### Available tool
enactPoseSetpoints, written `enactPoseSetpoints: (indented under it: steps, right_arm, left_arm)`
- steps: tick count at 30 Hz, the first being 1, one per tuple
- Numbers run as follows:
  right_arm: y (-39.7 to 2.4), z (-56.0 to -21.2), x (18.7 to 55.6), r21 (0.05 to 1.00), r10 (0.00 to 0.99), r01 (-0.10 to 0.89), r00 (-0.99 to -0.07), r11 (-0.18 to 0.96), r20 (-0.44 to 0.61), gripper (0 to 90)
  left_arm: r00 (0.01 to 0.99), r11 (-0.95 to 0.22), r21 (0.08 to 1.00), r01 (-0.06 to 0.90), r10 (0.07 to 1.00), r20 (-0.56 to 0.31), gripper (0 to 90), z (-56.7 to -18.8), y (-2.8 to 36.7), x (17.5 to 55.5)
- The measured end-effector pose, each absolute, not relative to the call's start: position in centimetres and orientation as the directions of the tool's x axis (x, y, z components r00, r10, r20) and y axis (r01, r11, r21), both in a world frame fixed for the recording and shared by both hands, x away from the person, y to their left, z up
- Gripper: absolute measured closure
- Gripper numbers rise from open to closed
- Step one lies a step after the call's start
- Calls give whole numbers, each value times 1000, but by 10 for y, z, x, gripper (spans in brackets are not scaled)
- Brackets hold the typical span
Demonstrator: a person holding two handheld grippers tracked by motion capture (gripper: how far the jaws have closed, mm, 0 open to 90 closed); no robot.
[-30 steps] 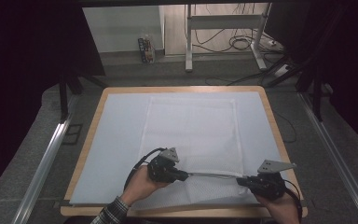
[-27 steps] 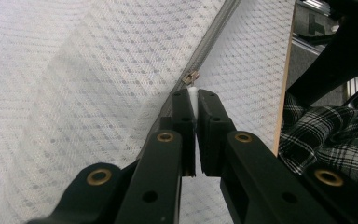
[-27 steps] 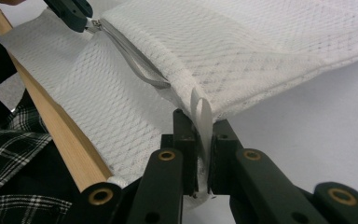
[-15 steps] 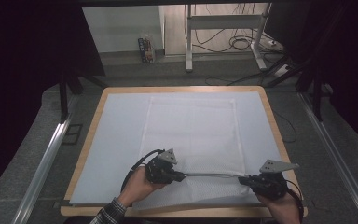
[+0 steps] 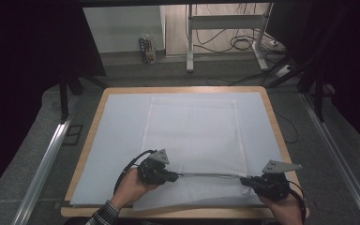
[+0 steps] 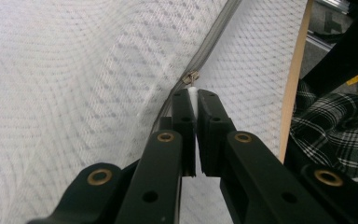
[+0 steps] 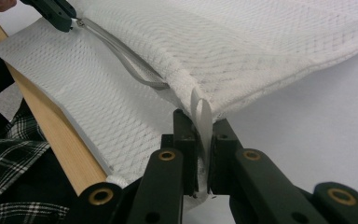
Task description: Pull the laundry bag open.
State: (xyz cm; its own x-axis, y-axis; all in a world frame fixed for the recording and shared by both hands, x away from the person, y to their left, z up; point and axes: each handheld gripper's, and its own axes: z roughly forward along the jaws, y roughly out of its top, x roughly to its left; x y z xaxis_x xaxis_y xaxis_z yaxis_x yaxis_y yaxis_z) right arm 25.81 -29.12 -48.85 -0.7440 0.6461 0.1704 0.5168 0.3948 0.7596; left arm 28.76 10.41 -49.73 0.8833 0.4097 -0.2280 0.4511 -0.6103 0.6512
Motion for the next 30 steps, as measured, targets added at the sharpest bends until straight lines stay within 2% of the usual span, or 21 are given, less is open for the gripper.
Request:
enactPoseSetpoints:
  steps: [20, 30]
  right_arm:
    - [-291, -490, 259, 759, 641, 520, -746, 393, 179, 840]
    - [-289, -491, 259, 749, 637, 523, -750, 407, 177, 840]
  left_arm:
    - [860, -577, 657, 485, 449, -241, 872, -496, 138, 279]
    - [858, -574, 664, 480, 463, -221, 872, -495, 156, 270]
